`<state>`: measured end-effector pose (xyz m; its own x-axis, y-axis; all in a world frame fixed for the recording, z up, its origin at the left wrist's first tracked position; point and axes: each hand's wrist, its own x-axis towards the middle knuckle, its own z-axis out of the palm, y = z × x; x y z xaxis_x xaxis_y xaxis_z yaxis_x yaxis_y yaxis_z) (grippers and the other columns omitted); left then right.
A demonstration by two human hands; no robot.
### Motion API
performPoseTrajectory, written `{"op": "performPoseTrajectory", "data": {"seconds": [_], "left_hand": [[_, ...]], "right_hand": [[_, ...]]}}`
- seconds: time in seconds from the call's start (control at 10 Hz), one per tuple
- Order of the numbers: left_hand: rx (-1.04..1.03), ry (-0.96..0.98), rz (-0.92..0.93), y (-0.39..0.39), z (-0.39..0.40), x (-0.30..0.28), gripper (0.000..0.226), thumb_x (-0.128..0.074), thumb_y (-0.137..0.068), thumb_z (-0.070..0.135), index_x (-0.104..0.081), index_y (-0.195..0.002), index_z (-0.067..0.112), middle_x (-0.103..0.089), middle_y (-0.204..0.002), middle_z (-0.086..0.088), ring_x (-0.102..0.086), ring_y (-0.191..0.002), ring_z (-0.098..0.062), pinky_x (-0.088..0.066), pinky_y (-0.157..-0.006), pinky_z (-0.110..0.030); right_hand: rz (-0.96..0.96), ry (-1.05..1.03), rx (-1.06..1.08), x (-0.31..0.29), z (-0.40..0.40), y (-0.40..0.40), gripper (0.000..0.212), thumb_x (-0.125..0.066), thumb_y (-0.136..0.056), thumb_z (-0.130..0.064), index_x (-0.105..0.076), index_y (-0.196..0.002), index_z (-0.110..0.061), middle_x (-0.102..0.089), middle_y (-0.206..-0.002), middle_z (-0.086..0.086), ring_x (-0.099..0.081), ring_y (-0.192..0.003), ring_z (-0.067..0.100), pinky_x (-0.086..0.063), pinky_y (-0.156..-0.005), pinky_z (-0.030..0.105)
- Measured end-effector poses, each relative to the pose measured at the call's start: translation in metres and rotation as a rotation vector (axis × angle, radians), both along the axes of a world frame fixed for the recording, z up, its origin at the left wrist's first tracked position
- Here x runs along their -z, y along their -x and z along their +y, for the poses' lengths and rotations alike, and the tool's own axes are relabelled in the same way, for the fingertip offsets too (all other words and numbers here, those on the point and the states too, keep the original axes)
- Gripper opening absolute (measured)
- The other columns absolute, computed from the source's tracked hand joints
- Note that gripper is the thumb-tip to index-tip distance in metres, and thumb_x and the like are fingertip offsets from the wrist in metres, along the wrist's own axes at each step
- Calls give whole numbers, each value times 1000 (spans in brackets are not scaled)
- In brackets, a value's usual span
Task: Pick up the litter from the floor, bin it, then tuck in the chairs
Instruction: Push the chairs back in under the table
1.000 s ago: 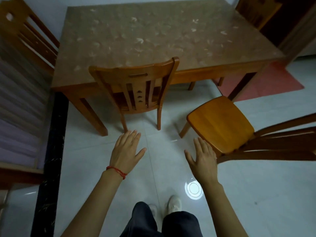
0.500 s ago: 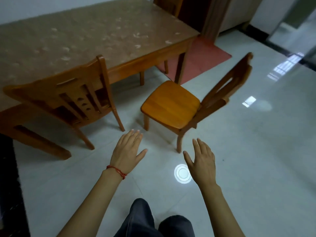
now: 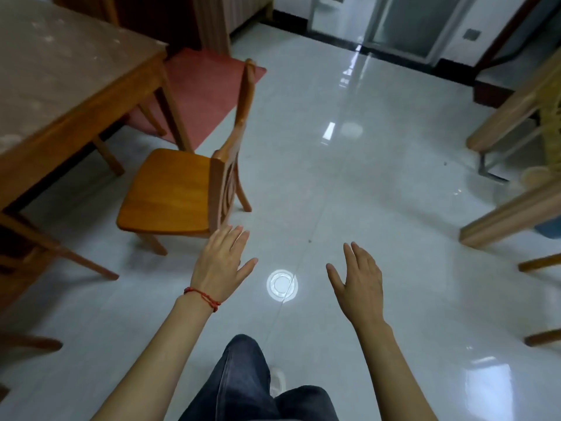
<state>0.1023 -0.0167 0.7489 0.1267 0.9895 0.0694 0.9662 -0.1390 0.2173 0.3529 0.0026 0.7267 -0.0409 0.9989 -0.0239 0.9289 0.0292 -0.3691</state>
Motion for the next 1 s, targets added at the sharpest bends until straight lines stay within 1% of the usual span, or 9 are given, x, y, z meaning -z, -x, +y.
{"op": "performPoseTrajectory", "data": {"seconds": [0.1,0.2,0.3,0.4,0.5,0.6,0.8,1.0], "left_hand": [[57,9,-19,-24,34,3,55,-79,-70,23,-59,-111,-9,-62,-114,-27,-57,-108,-44,-43,-90,-59],[103,26,-19,-38,73,8,51,-66,-79,31,-59,-112,-8,-62,-114,-27,-57,-107,-44,-43,-90,-58],[128,73,-20,-45,118,11,59,-42,-83,41,-58,-114,-6,-61,-117,-24,-56,-110,-41,-43,-92,-55],[127,98,-26,-50,168,16,62,-36,-84,43,-58,-114,-7,-61,-117,-25,-55,-111,-41,-43,-93,-55],[133,131,-20,-55,220,14,74,-21,-92,52,-59,-113,-8,-62,-116,-26,-56,-110,-42,-43,-91,-56],[131,147,-19,-60,270,9,84,-7,-93,55,-59,-113,-8,-62,-116,-26,-57,-109,-42,-43,-90,-57],[90,181,-26,-69,360,7,84,-7,-94,54,-60,-111,-8,-62,-115,-27,-57,-108,-43,-45,-89,-57],[-15,210,-13,-83,428,15,86,-5,-92,57,-58,-114,-7,-61,-118,-25,-55,-112,-42,-43,-93,-54]], "right_hand": [[-4,2,74,3,17,-27,55,-54,-89,-35,-39,-134,-7,-40,-143,14,-34,-133,29,-27,-107,41],[-11,3,125,7,43,-44,55,-53,-90,-36,-38,-135,-8,-40,-143,13,-33,-134,28,-26,-107,41],[-8,-1,147,10,82,-52,54,-53,-90,-36,-38,-134,-9,-39,-144,13,-32,-134,28,-26,-107,41],[-1,-4,162,11,131,-56,54,-52,-90,-36,-38,-135,-9,-39,-144,13,-32,-134,28,-25,-108,41],[-7,-9,163,8,184,-61,54,-52,-90,-36,-38,-134,-9,-39,-144,13,-31,-134,28,-25,-108,41],[-12,-5,154,3,236,-66,55,-52,-90,-36,-37,-135,-9,-38,-144,13,-31,-135,28,-25,-108,41],[-3,-12,147,-2,331,-78,54,-52,-90,-35,-38,-134,-8,-38,-144,14,-31,-134,29,-24,-108,41],[-3,12,53,2,417,-92,54,-49,-91,-38,-36,-136,-9,-36,-145,13,-29,-135,29,-23,-109,40]]}}
